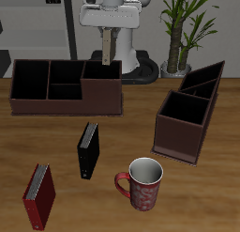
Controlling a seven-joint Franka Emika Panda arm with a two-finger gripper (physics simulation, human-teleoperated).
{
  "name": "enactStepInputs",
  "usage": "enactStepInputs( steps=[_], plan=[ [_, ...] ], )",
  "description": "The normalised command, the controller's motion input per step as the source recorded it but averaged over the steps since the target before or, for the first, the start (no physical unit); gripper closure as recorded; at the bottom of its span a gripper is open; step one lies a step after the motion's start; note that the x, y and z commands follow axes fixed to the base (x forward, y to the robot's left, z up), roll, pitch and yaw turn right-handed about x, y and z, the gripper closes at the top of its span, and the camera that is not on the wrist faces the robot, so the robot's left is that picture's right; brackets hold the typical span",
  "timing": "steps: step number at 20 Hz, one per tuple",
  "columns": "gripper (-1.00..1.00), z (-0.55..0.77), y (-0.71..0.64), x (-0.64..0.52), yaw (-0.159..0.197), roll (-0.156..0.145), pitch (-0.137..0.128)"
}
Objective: Place the yellow book into the back desk caddy's right compartment
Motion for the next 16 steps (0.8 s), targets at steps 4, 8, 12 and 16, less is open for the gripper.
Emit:
enactStepInputs(
  steps=[4,8,12,16],
  plan=[
    [1.0,-0.15,0.12,0.04,0.014,0.023,0.004],
    [1.0,-0.15,0.03,0.08,0.003,0.009,0.015],
    [1.0,-0.1,0.01,0.05,0.0,0.005,0.009],
    [1.0,-0.2,-0.06,0.07,0.007,-0.013,0.013]
  ],
)
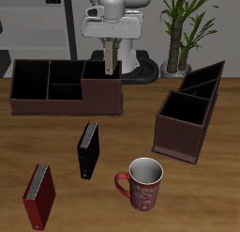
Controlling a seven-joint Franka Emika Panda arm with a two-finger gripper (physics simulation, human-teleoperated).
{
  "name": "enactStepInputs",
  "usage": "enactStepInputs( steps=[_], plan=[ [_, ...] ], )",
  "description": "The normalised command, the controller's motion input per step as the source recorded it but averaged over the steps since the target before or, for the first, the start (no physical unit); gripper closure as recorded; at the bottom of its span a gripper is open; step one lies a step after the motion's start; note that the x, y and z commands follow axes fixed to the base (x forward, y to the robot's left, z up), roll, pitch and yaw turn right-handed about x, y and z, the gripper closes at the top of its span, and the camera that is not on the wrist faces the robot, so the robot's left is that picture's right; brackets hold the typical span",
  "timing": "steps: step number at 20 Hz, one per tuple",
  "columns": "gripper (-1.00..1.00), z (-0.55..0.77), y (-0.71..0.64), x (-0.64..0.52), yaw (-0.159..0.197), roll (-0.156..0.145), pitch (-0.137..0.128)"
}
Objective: Place the yellow book into the back desk caddy's right compartment
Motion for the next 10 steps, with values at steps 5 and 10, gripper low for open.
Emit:
enactStepInputs(
  steps=[5,10],
  plan=[
    [1.0,-0.16,-0.01,0.05,0.0,0.001,0.023],
    [1.0,-0.18,-0.05,0.04,-0.009,-0.008,0.019]
  ],
)
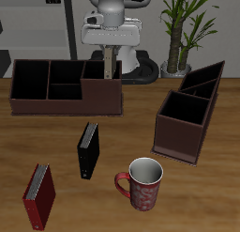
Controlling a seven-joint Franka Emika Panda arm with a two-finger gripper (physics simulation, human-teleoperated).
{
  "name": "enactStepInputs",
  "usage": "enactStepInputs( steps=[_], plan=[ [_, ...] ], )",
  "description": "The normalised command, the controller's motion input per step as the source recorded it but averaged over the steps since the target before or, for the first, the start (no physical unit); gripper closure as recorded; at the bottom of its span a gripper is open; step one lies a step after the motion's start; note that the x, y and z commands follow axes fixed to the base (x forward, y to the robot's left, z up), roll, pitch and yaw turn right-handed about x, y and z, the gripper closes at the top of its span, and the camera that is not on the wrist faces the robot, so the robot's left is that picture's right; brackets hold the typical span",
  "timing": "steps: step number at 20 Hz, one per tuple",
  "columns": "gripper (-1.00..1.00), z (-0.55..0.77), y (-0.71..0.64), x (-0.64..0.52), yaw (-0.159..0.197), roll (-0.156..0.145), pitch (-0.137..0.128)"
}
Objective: Place the yellow book into the back desk caddy's right compartment
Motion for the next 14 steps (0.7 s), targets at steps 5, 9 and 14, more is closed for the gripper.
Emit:
enactStepInputs(
  steps=[5,9,14],
  plan=[
    [1.0,-0.11,-0.01,0.03,0.001,-0.003,0.01],
    [1.0,-0.15,-0.07,0.06,-0.004,-0.015,0.013],
    [1.0,-0.24,0.04,0.02,-0.006,0.009,0.035]
  ],
)
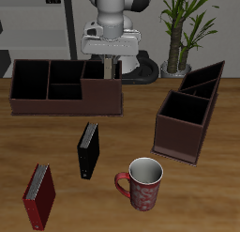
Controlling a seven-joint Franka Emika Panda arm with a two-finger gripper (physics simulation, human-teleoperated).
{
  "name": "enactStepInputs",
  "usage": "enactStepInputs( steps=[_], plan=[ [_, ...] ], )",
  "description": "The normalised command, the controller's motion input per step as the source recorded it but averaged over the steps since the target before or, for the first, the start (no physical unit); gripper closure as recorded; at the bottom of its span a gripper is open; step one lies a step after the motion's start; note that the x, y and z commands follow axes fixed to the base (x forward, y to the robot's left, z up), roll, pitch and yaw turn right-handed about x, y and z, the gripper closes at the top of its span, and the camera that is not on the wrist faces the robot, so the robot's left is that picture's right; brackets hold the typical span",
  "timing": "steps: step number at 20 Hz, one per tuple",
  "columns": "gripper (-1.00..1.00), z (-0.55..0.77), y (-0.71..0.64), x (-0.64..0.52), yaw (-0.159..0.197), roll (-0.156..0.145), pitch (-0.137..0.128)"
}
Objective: Place the yellow book into the back desk caddy's right compartment
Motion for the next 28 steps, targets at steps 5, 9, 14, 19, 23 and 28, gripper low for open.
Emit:
enactStepInputs(
  steps=[5,9,14,19,23,28],
  plan=[
    [1.0,-0.15,0.03,0.0,0.001,0.009,0.016],
    [1.0,-0.25,0.05,-0.04,-0.008,0.034,0.051],
    [1.0,-0.21,-0.06,0.05,0.0,-0.016,0.04],
    [1.0,-0.13,-0.07,0.07,0.001,-0.021,0.024],
    [1.0,-0.09,-0.02,0.04,-0.003,-0.006,0.012],
    [-1.0,-0.16,0.01,-0.01,-0.038,0.063,0.086]
  ],
)
